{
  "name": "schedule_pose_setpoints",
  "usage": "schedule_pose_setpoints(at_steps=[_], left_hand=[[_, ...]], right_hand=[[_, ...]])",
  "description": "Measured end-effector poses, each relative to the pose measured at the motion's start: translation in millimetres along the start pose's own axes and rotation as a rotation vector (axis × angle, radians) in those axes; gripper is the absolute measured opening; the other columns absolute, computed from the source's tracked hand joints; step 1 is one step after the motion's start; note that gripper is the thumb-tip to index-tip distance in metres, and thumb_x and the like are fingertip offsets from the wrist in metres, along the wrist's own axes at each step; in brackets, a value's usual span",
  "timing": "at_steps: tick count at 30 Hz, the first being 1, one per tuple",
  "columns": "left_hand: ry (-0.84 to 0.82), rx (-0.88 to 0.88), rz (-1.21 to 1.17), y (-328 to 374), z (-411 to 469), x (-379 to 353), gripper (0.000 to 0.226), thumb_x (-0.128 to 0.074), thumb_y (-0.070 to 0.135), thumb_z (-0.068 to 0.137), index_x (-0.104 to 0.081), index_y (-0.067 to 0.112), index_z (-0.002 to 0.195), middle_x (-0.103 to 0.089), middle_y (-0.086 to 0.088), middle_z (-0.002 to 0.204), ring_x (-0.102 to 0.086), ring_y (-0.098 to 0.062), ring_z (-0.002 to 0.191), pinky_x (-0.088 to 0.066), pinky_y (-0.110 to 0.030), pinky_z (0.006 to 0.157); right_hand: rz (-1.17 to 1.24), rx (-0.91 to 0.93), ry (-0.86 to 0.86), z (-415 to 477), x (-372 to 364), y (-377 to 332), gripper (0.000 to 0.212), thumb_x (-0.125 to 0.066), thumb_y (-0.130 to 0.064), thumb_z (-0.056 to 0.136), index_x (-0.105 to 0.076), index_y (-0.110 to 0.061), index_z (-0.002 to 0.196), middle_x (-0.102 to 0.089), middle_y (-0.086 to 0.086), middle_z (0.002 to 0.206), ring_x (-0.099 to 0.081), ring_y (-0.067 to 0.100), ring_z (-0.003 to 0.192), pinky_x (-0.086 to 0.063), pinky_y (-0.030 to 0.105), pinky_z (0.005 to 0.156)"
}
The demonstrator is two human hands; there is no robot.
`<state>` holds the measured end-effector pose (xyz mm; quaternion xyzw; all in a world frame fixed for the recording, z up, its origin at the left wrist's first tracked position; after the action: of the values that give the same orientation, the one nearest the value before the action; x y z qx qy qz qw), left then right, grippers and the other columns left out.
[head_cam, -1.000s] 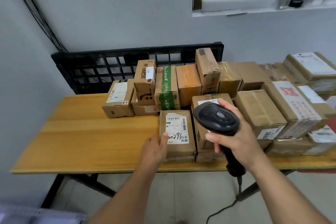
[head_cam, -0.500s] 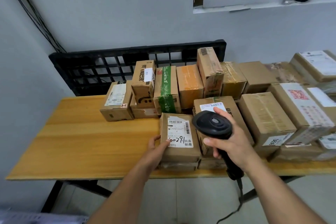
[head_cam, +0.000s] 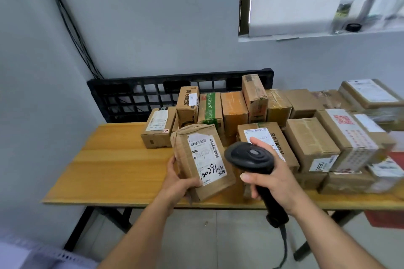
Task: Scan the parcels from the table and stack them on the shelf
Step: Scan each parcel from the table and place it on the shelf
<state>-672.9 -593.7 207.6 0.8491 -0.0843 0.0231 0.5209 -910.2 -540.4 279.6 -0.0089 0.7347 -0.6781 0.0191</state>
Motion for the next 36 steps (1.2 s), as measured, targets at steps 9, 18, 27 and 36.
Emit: schedule_pose_setpoints(at_steps=[9, 18, 27, 36], left_hand=[[0.159, -0.251, 0.089, 17.0, -63.5, 51.0, 0.120, -0.085, 0.003, 0.065, -0.008, 0.037, 0.151, -0.040, -0.011, 0.144, -0.047, -0.031, 0.125, -0.052, -0.020, 0.048], [0.342, -0.309, 0.106, 6.0, -146.5, 119.5, 0.122, -0.089, 0.016, 0.055, -0.011, 0.047, 0.145, -0.041, -0.008, 0.141, -0.044, -0.029, 0.127, -0.054, -0.051, 0.089], [0.472, -0.328, 0.070, -5.9, -197.5, 167.4, 0.122, -0.087, 0.008, 0.060, -0.010, 0.039, 0.148, -0.041, -0.012, 0.142, -0.046, -0.031, 0.127, -0.053, -0.051, 0.090], [0.476, -0.350, 0.076, -8.1, -212.3, 192.6, 0.112, -0.081, 0.000, 0.069, -0.010, 0.033, 0.149, -0.043, -0.010, 0.138, -0.047, -0.026, 0.122, -0.048, -0.020, 0.056]], right_hand=[[0.106, 0.227, -0.125, -66.6, -57.4, -64.3, 0.098, -0.087, -0.027, 0.056, -0.042, -0.042, 0.141, -0.073, 0.010, 0.092, -0.059, 0.031, 0.050, -0.052, 0.036, 0.047], [0.084, 0.326, -0.280, -121.2, -114.9, -88.7, 0.090, -0.082, -0.012, 0.065, -0.041, -0.038, 0.141, -0.073, 0.011, 0.085, -0.059, 0.032, 0.050, -0.053, 0.037, 0.050], [0.114, 0.298, -0.413, -141.7, -160.1, -89.2, 0.092, -0.085, -0.018, 0.060, -0.043, -0.033, 0.140, -0.071, 0.017, 0.081, -0.058, 0.033, 0.049, -0.050, 0.040, 0.048], [0.098, 0.276, -0.440, -146.2, -185.1, -90.4, 0.091, -0.085, -0.017, 0.062, -0.041, -0.034, 0.140, -0.069, 0.025, 0.083, -0.058, 0.033, 0.049, -0.050, 0.041, 0.050]])
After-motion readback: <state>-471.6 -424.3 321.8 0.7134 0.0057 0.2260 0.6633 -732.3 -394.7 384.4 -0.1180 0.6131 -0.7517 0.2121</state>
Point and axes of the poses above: each hand's wrist, its own z-axis towards the middle knuckle, its own x-axis out of the back of the hand, y = z × x, the point moved 8 cm from there along z, towards the middle knuckle
